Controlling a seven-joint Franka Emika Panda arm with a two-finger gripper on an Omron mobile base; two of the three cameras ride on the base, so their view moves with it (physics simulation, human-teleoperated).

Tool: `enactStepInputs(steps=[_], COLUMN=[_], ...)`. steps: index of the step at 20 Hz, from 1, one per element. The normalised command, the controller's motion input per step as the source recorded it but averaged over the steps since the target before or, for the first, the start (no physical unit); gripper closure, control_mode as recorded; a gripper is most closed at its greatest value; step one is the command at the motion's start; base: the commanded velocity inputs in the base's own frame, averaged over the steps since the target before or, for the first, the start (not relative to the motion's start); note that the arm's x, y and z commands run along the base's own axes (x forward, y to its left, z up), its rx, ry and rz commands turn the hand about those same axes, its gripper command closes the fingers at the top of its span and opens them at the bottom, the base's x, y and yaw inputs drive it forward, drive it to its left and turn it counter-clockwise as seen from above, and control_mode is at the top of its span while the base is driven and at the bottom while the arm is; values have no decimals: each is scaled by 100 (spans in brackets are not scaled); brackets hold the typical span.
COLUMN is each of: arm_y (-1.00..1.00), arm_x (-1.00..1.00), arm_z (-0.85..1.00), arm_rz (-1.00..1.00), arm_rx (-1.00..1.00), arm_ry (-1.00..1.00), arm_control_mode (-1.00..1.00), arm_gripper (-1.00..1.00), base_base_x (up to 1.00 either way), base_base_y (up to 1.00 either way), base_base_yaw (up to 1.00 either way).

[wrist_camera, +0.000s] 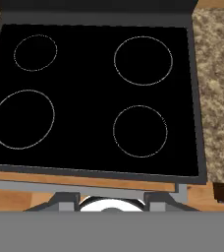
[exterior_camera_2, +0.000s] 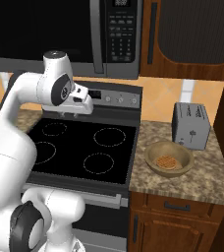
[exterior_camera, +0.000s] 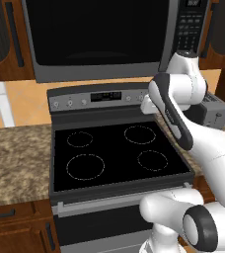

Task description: Open the microwave, place the bowl with waffle inside the microwave, then close the microwave door and turn it on.

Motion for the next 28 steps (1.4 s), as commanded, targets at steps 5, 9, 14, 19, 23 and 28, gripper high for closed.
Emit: enactStepInputs(steps=[5,9,14,19,23,28], arm_y=[15,-12,-34,-29,-19,0], arm_x=[-27,-73,-24,1,19,41], arm_z=[-1,18,74,83,57,13], arm_rz=[1,0,0,0,-1,-8], arm_rx=[-3,0,0,5,8,0], arm_ry=[-6,-80,-78,-52,-47,-25], arm_control_mode=[-100,-100,-100,-100,-100,-100], arm_gripper=[-100,-100,-100,-100,-100,-100], base_base_x=[0,0,0,0,0,0], base_base_y=[0,0,0,0,0,0], base_base_yaw=[0,0,0,0,0,0])
